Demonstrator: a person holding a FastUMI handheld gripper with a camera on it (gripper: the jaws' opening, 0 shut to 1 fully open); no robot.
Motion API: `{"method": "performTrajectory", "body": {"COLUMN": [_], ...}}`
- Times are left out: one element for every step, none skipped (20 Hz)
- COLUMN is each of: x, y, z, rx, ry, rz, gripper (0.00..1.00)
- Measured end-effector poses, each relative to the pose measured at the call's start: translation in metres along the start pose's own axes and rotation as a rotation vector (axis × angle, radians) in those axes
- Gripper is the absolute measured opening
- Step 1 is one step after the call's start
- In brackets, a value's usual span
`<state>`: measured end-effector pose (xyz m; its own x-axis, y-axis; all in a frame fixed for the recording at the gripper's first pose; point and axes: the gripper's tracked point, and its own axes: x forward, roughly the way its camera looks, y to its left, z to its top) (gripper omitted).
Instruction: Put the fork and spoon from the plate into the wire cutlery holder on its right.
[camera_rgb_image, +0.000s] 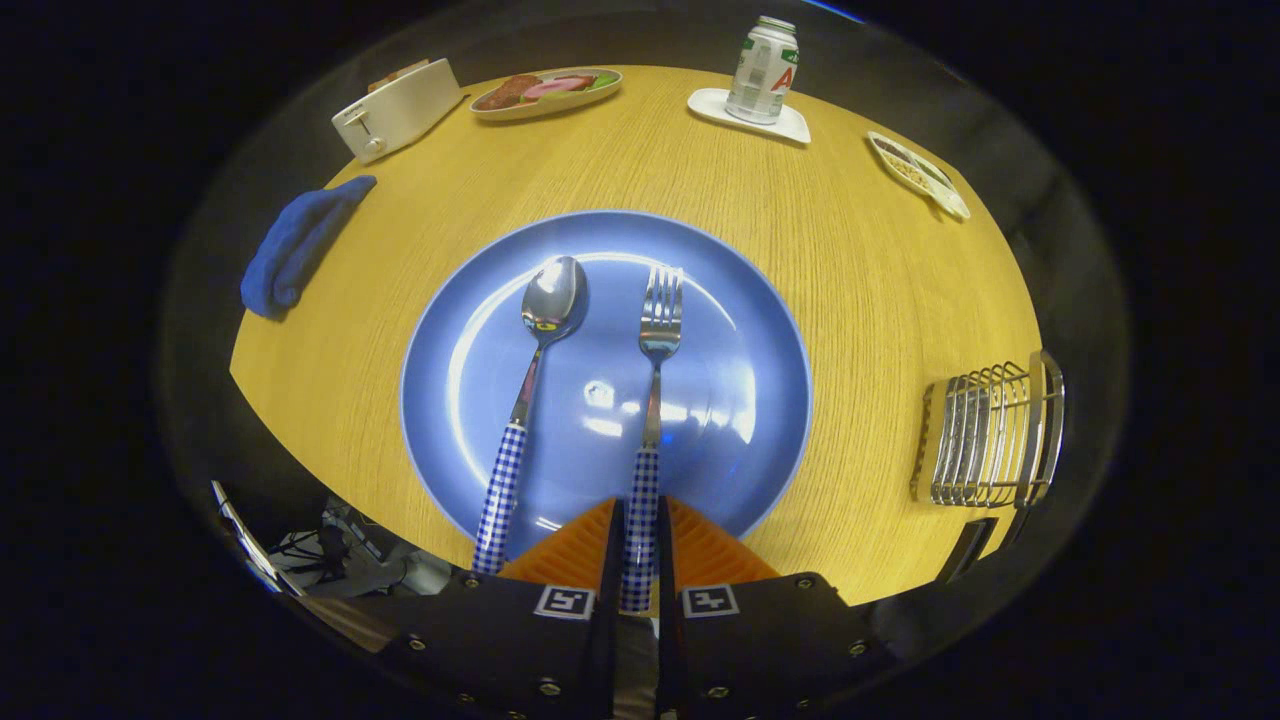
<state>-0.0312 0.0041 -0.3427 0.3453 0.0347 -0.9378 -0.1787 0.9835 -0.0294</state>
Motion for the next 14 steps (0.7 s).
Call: {"method": "performTrajectory", "body": {"x": [-0.001,-0.006,-0.001,-0.005,-0.011,-0.019,-0.028,-0.037,-0.046,-0.056,-0.063,-0.07,-0.078,-0.084], "y": [-0.002,-0.001,-0.001,-0.003,-0.005,-0.009,-0.016,-0.024,-0.034,-0.045,-0.059,-0.073,-0.084,-0.092], "z": [-0.003,-0.002,-0.004,-0.003,-0.002,-0.001,0.0,-0.001,-0.004,-0.006,-0.008,-0.01,-0.014,-0.019], "rx": [0.008,0.017,0.014,0.011,-0.001,-0.017,-0.047,-0.087,-0.128,-0.17,-0.207,-0.245,-0.275,-0.292], "ry": [0.025,0.033,0.041,0.044,0.048,0.05,0.056,0.069,0.08,0.094,0.1,0.114,0.127,0.147], "rz": [0.02,0.035,0.043,0.05,0.067,0.074,0.076,0.067,0.055,0.037,-0.003,-0.044,-0.065,-0.075], "gripper": [0.03,0.03,0.03,0.03,0.03,0.02,0.03,0.02,0.03,0.02,0.03,0.03,0.03,0.03]}}
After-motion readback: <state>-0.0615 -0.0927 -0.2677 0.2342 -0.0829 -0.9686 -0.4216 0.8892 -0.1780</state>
